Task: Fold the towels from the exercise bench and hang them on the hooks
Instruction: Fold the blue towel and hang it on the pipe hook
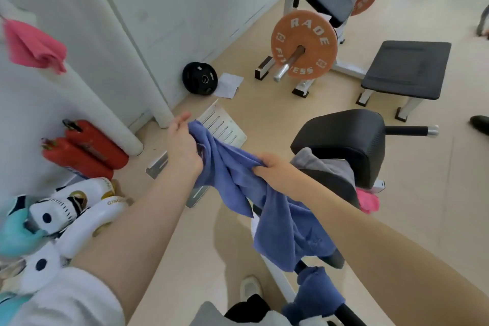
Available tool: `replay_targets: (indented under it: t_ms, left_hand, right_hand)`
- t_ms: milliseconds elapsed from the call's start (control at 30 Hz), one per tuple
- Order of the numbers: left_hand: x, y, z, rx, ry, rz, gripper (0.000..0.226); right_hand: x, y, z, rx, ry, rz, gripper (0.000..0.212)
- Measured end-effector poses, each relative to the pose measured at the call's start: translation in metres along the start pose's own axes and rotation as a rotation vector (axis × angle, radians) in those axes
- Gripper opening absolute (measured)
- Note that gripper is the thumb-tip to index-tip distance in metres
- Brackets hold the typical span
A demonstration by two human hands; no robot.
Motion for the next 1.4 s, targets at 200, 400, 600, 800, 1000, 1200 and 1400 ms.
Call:
replay_targets:
  t_ms: [200, 400, 600, 800, 1000, 1200, 1400]
  left_hand:
    - [-0.028, 0.045, 0.012, -0.737, -0.688, 0.270, 0.043]
    - [-0.036, 0.080, 0.022, -0.877, -0.981, 0.524, 0.020]
    - [-0.044, 0.107, 0.029, -0.437, -0.630, 0.357, 0.020]
    - [-0.037, 0.134, 0.031, -0.065, -0.259, 0.228, 0.026]
    - [-0.031, 0.160, 0.025, 0.211, 0.056, 0.381, 0.030]
    - [-0.078, 0.169, 0.030, -0.227, -0.841, 0.397, 0.028]
    - [-0.055, 0.212, 0.029, -0.390, -0.732, 0.593, 0.057]
  right_hand:
    - [-0.016, -0.006, -0.014, -0.020, 0.149, -0.118, 0.021]
    - [-0.011, 0.004, -0.053, 0.015, 0.085, -0.143, 0.018]
    - [-0.007, 0.005, -0.076, 0.099, -0.076, -0.231, 0.010]
    - [0.016, 0.005, -0.096, 0.139, 0.157, -0.292, 0.018]
    - [0.048, 0.011, -0.122, 0.193, 0.143, -0.268, 0.026]
    - [0.051, 0.025, -0.126, 0.026, -0.006, -0.166, 0.034]
    - [0.035, 0.044, -0.128, -0.290, -0.144, -0.271, 0.056]
Point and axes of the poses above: each hand's wrist, its own y-axis away from the middle knuckle, its own z-axis out of the palm, x = y × z, the point moved 3 cm from there along -y, towards the middle knuckle, and after that the axes turned 15 degrees about x, right-handed, at the moved point
